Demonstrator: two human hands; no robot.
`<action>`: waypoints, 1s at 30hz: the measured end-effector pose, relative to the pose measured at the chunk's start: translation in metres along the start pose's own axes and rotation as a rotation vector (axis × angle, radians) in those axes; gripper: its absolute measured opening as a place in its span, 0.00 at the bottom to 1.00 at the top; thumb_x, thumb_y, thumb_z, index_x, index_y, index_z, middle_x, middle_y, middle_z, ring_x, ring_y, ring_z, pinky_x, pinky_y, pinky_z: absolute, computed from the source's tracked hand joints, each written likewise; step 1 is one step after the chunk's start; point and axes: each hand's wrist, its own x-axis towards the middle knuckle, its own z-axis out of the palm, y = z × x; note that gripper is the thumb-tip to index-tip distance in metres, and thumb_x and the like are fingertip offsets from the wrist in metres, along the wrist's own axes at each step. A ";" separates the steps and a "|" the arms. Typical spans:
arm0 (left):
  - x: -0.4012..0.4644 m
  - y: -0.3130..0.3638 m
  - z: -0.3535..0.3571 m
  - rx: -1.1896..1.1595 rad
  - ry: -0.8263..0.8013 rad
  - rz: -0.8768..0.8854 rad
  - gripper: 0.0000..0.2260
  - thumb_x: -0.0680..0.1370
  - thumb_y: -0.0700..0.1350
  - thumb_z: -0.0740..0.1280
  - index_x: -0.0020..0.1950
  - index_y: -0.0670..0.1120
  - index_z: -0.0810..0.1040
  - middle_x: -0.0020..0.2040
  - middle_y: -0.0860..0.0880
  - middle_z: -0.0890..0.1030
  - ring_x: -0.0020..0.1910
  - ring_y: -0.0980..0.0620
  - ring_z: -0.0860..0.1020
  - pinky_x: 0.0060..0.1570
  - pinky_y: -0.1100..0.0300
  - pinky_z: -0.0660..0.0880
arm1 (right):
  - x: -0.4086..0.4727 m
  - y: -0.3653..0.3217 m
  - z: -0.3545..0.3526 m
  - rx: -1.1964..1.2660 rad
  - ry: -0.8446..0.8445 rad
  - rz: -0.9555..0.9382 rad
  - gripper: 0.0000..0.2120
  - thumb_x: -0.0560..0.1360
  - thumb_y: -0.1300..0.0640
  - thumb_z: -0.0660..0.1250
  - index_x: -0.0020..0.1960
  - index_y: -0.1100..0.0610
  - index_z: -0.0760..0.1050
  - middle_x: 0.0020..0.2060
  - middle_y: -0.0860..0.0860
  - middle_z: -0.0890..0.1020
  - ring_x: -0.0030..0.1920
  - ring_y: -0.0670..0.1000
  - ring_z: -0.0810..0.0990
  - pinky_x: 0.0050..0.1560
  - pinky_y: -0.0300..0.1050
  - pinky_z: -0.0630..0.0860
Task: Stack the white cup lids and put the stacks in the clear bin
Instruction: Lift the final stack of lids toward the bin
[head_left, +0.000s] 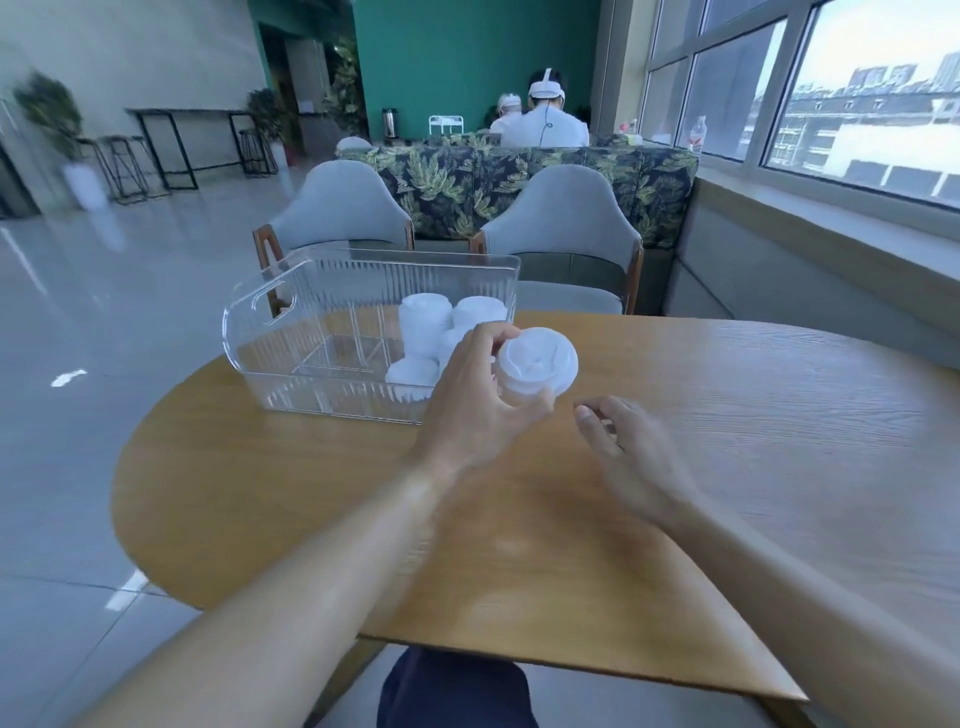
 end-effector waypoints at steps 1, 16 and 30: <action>0.002 -0.003 -0.008 -0.001 0.017 0.007 0.29 0.66 0.60 0.71 0.64 0.52 0.73 0.61 0.57 0.77 0.58 0.57 0.76 0.57 0.62 0.74 | 0.003 -0.007 0.006 0.004 -0.012 -0.011 0.15 0.84 0.48 0.58 0.62 0.53 0.79 0.47 0.37 0.76 0.58 0.49 0.76 0.62 0.50 0.72; 0.050 -0.100 -0.111 0.278 -0.103 -0.260 0.26 0.69 0.51 0.79 0.63 0.52 0.74 0.61 0.54 0.77 0.58 0.51 0.77 0.57 0.53 0.76 | 0.039 -0.023 0.068 0.067 -0.047 0.071 0.12 0.84 0.48 0.58 0.55 0.47 0.79 0.49 0.43 0.82 0.54 0.48 0.78 0.53 0.46 0.70; 0.102 -0.128 -0.102 0.495 -0.479 -0.383 0.26 0.69 0.54 0.80 0.64 0.52 0.75 0.60 0.54 0.79 0.57 0.51 0.78 0.61 0.48 0.77 | 0.060 -0.007 0.090 -0.136 -0.051 -0.015 0.13 0.84 0.52 0.56 0.60 0.50 0.78 0.56 0.42 0.79 0.61 0.45 0.72 0.60 0.39 0.65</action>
